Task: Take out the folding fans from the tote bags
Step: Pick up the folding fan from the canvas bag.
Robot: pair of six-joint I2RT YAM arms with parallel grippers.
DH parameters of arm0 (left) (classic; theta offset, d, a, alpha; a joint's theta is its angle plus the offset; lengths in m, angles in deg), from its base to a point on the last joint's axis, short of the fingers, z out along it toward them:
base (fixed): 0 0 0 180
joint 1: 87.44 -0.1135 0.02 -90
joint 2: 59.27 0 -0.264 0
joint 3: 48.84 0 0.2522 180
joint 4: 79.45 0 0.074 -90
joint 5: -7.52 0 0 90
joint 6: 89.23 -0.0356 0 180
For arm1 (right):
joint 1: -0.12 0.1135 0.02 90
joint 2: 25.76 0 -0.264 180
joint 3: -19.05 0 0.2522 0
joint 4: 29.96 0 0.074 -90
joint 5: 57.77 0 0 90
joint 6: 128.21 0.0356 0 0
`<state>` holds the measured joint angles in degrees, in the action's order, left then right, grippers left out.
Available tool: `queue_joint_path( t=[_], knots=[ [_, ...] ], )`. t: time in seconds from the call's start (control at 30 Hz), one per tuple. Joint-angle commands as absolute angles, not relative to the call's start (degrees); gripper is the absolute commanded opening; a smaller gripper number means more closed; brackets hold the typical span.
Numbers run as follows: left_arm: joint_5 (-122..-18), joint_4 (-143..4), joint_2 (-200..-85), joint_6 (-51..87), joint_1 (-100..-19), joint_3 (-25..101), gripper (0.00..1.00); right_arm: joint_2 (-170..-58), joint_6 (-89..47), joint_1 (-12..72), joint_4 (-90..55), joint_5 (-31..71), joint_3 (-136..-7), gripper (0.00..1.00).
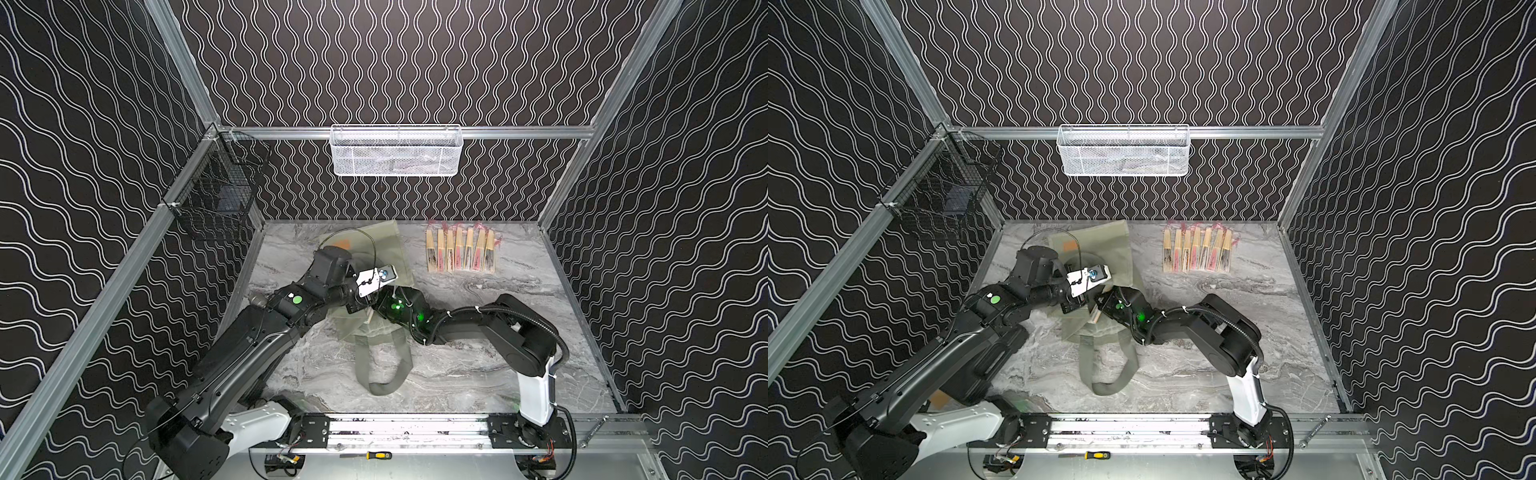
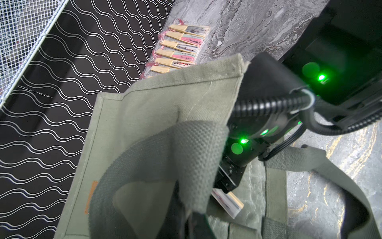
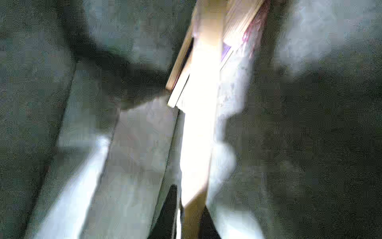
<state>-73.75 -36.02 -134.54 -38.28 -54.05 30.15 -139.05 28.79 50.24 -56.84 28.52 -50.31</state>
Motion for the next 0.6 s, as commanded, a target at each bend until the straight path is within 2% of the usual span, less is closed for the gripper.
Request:
queue_joint_path(
  t=[0.0,0.23,0.57],
  knots=[
    [-74.4,-36.9,-134.9,-38.3,-54.1,30.3,0.00,-137.0,29.1,51.1,-59.2,25.7,-48.1,0.15],
    [-74.5,-36.9,-134.9,-38.3,-54.1,30.1,0.00,-134.0,28.3,53.9,-56.4,19.7,-45.7,0.19],
    [-74.6,-36.7,-135.7,-38.3,-54.0,30.3,0.00,-134.1,22.7,56.2,-52.7,8.8,-44.4,0.17]
  ],
)
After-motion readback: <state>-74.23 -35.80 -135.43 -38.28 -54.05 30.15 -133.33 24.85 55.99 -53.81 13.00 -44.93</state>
